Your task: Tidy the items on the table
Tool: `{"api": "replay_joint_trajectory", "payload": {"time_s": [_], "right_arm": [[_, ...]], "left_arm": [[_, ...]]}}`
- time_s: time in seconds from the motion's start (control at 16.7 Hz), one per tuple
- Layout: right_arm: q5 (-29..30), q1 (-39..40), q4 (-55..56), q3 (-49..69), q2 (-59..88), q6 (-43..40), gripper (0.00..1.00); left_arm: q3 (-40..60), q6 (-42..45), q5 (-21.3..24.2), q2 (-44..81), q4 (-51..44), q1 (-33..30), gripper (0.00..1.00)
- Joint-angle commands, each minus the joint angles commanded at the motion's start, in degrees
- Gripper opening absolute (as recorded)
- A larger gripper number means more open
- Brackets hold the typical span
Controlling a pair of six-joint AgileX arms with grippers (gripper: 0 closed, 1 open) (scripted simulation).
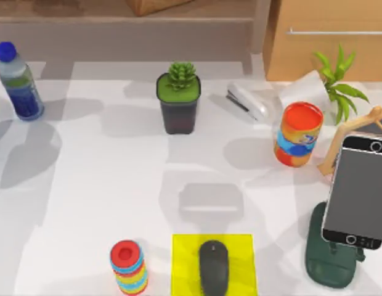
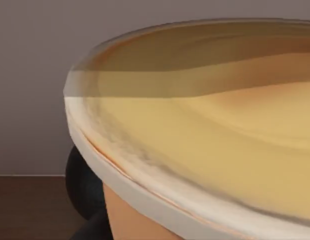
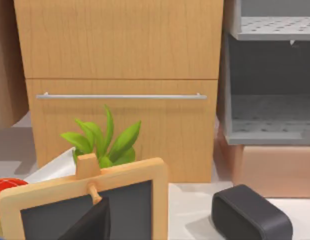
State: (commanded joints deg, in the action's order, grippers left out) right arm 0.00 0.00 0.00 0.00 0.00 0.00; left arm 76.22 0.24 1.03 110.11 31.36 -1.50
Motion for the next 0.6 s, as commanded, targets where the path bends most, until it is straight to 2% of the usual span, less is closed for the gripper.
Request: {"api": "replay_joint_trajectory", "payload": {"time_s": [0.24, 0.6], "right_arm": [[0.0, 0.0, 0.0, 0.0, 0.0, 0.0, 1.0], [0.0, 0.0, 0.0, 0.0, 0.0, 0.0, 1.0]], "left_arm": [[2.18, 0.26, 1.1, 1.39, -3.64, 1.08, 0.0], [2.03, 0.44, 1.04, 1.18, -3.75, 0.81, 0.0]]}}
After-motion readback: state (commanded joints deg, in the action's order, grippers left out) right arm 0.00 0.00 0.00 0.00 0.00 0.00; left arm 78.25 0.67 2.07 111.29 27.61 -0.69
